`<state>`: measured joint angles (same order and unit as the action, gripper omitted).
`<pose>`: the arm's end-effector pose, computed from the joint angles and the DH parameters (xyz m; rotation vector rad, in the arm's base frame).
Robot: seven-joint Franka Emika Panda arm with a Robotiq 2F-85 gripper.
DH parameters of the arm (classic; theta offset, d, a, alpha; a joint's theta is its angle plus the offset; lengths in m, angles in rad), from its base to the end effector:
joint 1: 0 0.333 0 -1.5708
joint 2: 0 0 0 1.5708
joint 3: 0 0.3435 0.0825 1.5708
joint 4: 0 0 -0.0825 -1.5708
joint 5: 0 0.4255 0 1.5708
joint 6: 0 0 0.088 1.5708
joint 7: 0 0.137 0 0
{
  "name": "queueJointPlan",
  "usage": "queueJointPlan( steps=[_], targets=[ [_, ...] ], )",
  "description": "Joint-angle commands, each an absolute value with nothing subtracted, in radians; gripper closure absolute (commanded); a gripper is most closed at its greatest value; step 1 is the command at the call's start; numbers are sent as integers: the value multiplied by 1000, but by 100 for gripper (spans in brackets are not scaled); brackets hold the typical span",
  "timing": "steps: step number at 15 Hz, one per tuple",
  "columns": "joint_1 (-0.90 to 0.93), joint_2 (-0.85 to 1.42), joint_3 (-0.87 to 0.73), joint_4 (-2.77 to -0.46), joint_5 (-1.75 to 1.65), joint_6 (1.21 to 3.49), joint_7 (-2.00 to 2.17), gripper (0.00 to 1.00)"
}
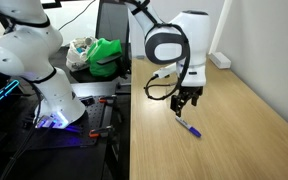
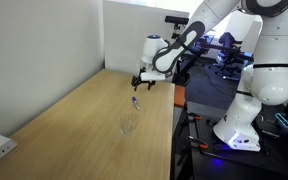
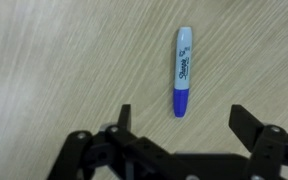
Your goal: Put the marker in the glass cup
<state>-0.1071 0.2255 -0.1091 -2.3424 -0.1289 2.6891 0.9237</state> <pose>0.5485 -0.1194 0.2120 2.6975 -1.5144 0.2229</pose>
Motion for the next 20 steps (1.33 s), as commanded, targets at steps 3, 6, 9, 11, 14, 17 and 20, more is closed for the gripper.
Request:
queueJointPlan(
  steps=[3, 6, 9, 11, 14, 17, 20],
  targets=[
    [-45, 347, -166, -2248, -66, 2723, 985, 0],
    [-35, 404, -172, -2200, -16, 2715, 983, 0],
    [-31, 458, -174, -2154, 31, 2702, 979, 0],
    [-29, 484, -178, -2137, 51, 2701, 978, 0],
    [-26, 513, -184, -2124, 72, 2703, 976, 0],
    [-25, 537, -190, -2113, 90, 2700, 974, 0],
    [-19, 549, -198, -2110, 96, 2698, 977, 0]
  ],
)
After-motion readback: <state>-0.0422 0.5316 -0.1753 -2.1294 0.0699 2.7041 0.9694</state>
